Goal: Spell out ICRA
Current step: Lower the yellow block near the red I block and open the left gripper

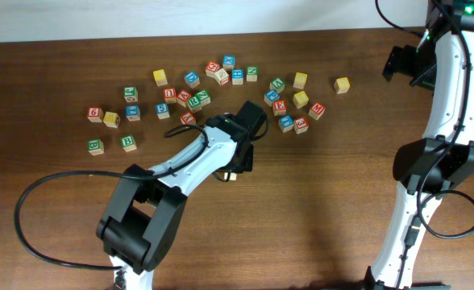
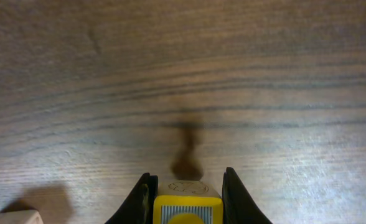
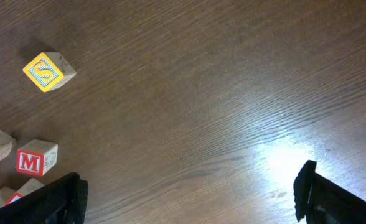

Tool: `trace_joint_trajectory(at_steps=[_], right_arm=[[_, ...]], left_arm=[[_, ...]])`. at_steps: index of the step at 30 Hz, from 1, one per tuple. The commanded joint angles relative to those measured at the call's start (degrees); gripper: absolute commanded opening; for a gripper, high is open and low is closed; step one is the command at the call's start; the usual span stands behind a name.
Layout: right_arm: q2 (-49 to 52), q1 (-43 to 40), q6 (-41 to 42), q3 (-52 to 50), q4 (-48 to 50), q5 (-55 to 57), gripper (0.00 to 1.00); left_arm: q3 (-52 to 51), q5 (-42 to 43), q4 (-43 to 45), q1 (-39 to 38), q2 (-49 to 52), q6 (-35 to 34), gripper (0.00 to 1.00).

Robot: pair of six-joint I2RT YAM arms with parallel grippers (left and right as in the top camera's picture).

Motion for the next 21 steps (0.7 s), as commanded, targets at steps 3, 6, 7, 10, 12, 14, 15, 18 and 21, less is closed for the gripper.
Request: trace_joint_trajectory(at_steps=[3,6,7,10,12,14,15,18,21], right_arm=[[-0.6,0.3,0.5,-0.2,-0.1,-0.1,0.98],[-0.6,0.3,0.5,-0.2,-0.1,-0.1,0.98],[-0.6,0.3,0.5,-0.2,-0.1,-0.1,0.98],[-0.6,0.3,0.5,-0.2,-0.1,-0.1,0.98],[-0.6,0.3,0.5,-0.2,-0.1,-0.1,0.98],[-0.6,0.3,0.5,-0.2,-0.1,-0.1,0.98],[-0.6,0.3,0.5,-0.2,-0.1,-0.1,0.98],[-0.6,0.3,0.5,-0.2,-0.1,-0.1,0.98],[-0.6,0.3,0.5,-0.2,-0.1,-0.1,0.98]], left_arm=[[-1.0,-5.1,1.3,0.4,-0.7,-1.4,0.04],[-2.8,-5.0,2.3,0.4,-0.7,-2.9,0.06],[-3.2,-5.0,2.5,0.4,-0.7,-2.9,0.06],[-3.4,-5.0,2.5,0.4,-0.7,-2.9,0.08],[-3.4,-5.0,2.6,0.4,-0.7,-2.9,0.12],[-3.4,-5.0,2.6,0.4,-0.6,-2.9,0.15],[-3.4,-5.0,2.6,0.4,-0.6,-2.9,0.15],[-3.4,-5.0,2.6,0.4,-0.3,-2.9,0.17],[-3.4,-5.0,2.5,0.4,0.0,-2.9,0.26]])
